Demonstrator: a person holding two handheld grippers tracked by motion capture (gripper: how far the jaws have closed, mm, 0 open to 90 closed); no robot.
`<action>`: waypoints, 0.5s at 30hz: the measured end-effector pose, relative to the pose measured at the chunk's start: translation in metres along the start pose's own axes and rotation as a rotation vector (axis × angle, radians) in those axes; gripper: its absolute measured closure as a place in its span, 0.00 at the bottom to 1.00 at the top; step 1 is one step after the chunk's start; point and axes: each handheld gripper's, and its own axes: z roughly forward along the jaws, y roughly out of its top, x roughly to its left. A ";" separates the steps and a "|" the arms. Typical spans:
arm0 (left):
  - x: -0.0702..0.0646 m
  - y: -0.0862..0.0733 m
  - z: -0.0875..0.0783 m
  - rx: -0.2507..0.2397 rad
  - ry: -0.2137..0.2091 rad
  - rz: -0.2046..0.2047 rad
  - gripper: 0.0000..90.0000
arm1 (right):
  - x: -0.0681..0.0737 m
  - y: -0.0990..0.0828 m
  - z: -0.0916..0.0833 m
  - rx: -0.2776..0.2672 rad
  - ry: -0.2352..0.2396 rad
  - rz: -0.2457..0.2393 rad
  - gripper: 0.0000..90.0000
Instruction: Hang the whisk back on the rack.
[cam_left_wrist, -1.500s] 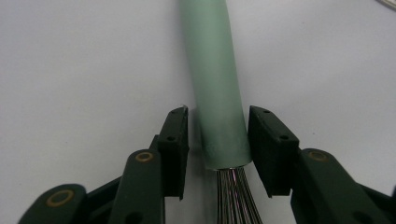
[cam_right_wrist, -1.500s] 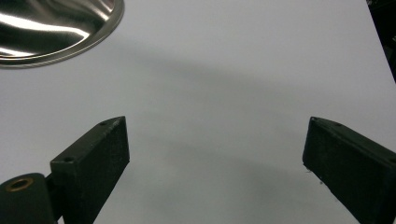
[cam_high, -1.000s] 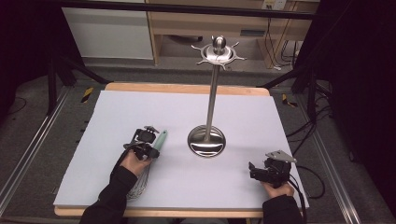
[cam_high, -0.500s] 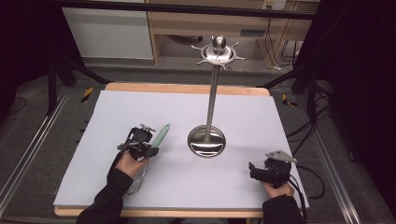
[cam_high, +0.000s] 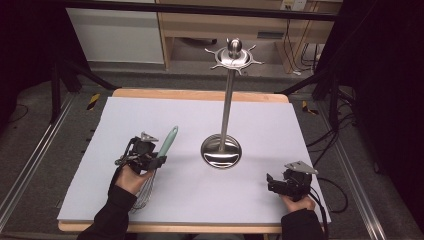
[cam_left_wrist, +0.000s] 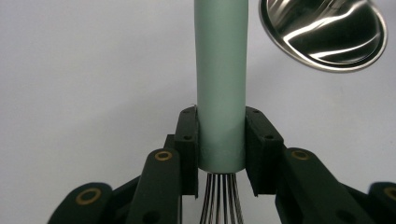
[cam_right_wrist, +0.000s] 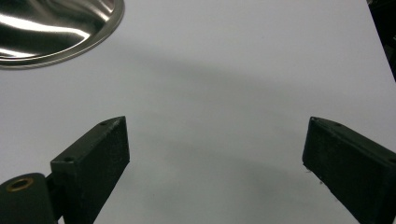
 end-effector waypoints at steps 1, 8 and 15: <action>0.000 -0.001 -0.001 -0.007 -0.004 -0.002 0.76 | 0.000 0.000 0.000 0.000 0.000 0.000 0.09; 0.001 -0.004 -0.012 -0.052 -0.010 -0.007 0.76 | 0.000 0.000 0.000 0.001 0.000 0.000 0.09; 0.003 -0.008 -0.025 -0.118 -0.012 -0.005 0.76 | 0.000 0.000 0.000 -0.001 0.001 0.002 0.09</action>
